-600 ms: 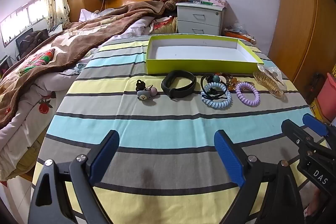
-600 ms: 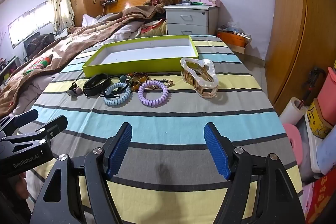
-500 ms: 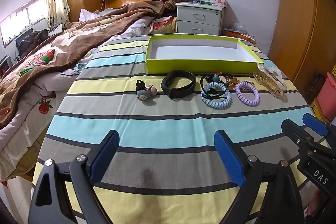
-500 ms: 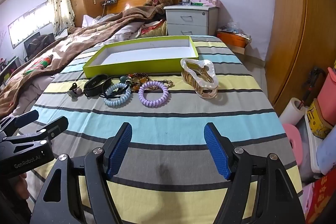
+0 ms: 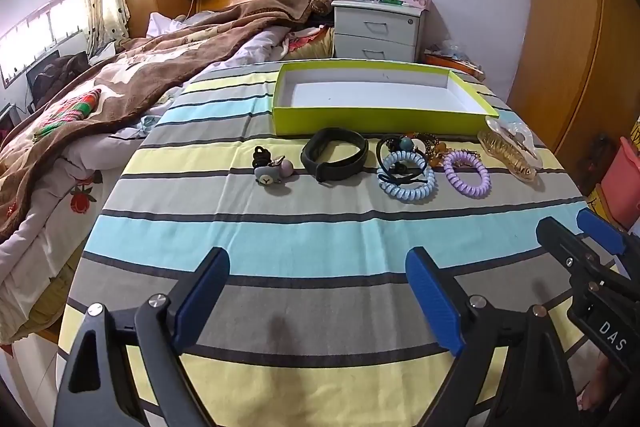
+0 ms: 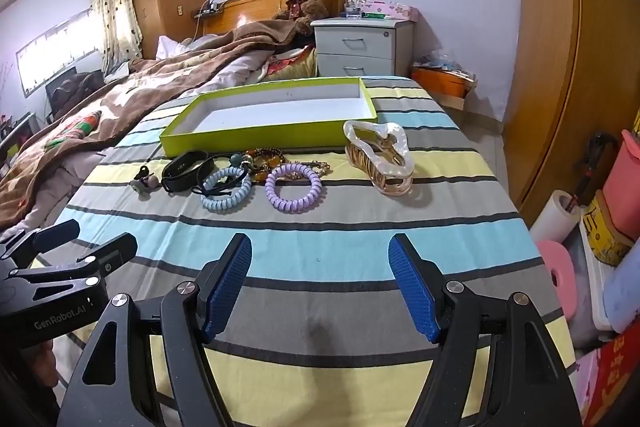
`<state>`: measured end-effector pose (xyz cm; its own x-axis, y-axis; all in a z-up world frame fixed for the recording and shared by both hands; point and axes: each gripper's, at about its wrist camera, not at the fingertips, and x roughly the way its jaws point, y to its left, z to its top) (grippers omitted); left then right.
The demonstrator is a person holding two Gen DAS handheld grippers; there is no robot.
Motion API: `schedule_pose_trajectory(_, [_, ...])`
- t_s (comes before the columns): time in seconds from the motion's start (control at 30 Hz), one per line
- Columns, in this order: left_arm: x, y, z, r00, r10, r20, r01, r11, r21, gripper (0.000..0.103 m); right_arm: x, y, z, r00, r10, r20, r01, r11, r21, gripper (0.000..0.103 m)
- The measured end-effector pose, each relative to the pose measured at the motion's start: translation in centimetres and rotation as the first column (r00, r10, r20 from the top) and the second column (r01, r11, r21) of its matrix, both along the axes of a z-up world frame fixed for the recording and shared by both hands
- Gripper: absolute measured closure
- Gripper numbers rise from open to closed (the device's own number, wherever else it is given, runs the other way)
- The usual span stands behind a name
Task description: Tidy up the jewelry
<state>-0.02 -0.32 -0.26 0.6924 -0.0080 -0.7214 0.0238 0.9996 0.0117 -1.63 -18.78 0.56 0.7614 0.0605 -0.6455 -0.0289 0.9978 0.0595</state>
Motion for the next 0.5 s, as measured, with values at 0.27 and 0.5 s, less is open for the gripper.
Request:
schedule_pose_trajectory(0.27, [-0.27,-0.16,0.31,1.000,0.000,0.014,0.000,1.000,0.014,0.012,-0.07,0.35,0.10,1.000,0.008,0.003,-0.008,1.000,-0.006,0.032])
schedule_pose_trajectory(0.5, [-0.24,-0.06,0.50,1.000,0.003,0.015,-0.003,1.000,0.004,0.012,-0.07,0.44,0.05,1.000,0.012,0.003,-0.012,1.000,-0.005,0.032])
